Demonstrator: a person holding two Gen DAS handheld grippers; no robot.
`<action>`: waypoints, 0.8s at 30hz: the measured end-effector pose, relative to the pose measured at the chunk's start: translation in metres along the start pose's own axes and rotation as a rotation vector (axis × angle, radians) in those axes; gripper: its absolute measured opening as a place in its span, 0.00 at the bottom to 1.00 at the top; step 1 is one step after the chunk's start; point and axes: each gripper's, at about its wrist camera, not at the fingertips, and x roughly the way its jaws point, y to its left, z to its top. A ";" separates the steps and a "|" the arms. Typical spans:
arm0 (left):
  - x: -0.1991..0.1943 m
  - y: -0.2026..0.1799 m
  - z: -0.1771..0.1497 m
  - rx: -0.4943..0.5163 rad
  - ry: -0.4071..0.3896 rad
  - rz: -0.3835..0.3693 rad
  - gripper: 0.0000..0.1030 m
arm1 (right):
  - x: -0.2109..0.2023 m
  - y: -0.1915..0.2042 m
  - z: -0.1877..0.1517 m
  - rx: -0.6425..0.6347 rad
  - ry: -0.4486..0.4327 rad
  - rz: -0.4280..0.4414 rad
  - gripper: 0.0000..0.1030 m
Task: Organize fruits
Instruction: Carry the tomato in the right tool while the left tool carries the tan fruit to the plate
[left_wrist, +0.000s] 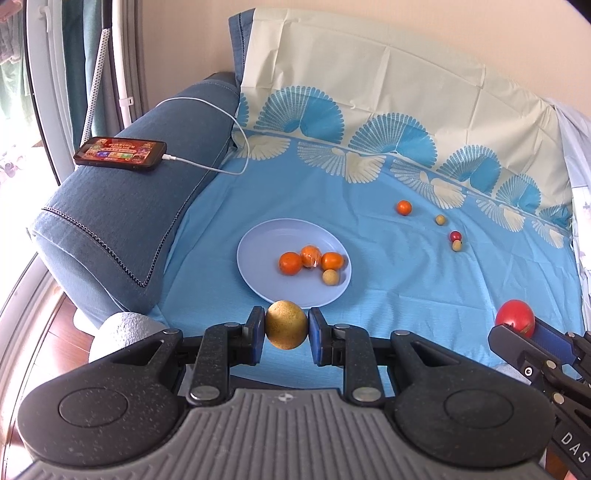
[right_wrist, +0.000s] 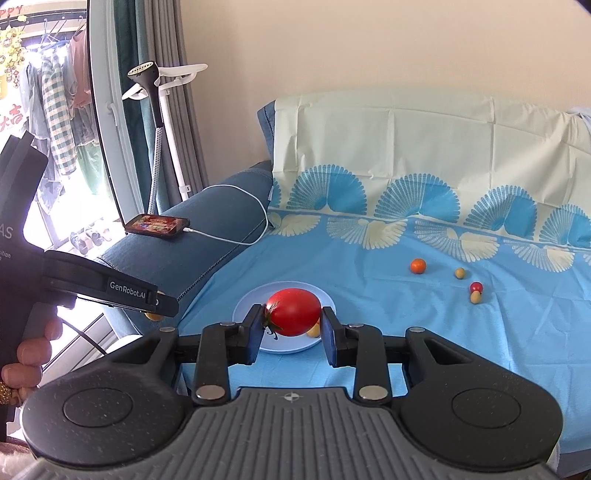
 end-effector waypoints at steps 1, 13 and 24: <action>0.000 0.000 0.000 0.000 0.000 -0.001 0.26 | 0.000 0.000 0.000 0.000 0.002 0.000 0.33; 0.012 0.004 0.003 -0.011 0.026 0.003 0.26 | 0.011 0.000 0.002 0.008 0.036 -0.002 0.33; 0.048 0.025 0.029 -0.060 0.070 0.034 0.26 | 0.046 -0.004 0.010 -0.001 0.087 -0.016 0.33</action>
